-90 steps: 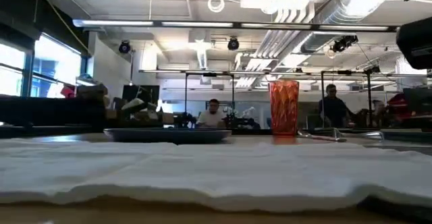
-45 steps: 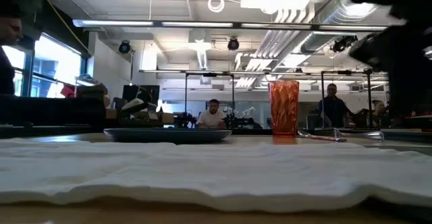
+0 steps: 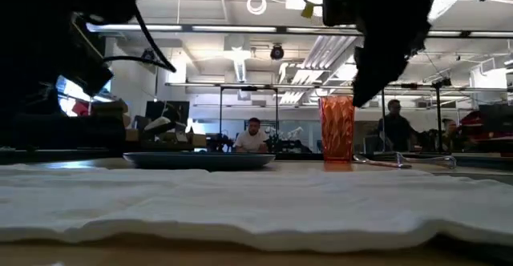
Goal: Set table place
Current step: Fold the white table napkin
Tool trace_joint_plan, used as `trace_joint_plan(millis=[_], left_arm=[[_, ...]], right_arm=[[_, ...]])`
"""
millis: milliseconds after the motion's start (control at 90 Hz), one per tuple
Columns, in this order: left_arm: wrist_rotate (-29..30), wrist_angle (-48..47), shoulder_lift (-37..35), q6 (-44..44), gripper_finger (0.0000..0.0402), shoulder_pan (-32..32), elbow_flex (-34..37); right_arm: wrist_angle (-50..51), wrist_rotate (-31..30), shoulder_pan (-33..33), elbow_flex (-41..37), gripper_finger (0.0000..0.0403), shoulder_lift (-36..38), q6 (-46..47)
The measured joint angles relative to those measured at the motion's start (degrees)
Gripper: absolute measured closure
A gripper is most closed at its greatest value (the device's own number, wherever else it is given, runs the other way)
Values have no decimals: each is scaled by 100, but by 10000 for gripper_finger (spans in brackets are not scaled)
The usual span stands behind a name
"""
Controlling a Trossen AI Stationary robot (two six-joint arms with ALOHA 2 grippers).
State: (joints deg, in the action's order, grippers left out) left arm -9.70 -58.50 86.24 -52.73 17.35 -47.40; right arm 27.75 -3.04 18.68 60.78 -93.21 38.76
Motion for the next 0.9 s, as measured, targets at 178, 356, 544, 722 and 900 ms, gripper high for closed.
trace_joint_plan(millis=[178, 356, 544, 722, 900], left_arm=[[341, -167, 16, 1135, 215, -519, 140], [426, 240, 55, 1876, 232, -821, 666], [337, 491, 30, 2333, 294, -884, 827], [419, 533, 3, 2596, 386, -867, 641], [498, 220, -193, 2601, 397, -829, 167]], right_arm=[[1, 18, 12, -14, 263, -92, 624], [20, -68, 9, -16, 263, -92, 1326], [142, -62, 55, -16, 263, -90, 1847], [1044, -53, -302, -16, 261, -90, 2268], [1214, 404, -771, -203, 238, -165, 1687]])
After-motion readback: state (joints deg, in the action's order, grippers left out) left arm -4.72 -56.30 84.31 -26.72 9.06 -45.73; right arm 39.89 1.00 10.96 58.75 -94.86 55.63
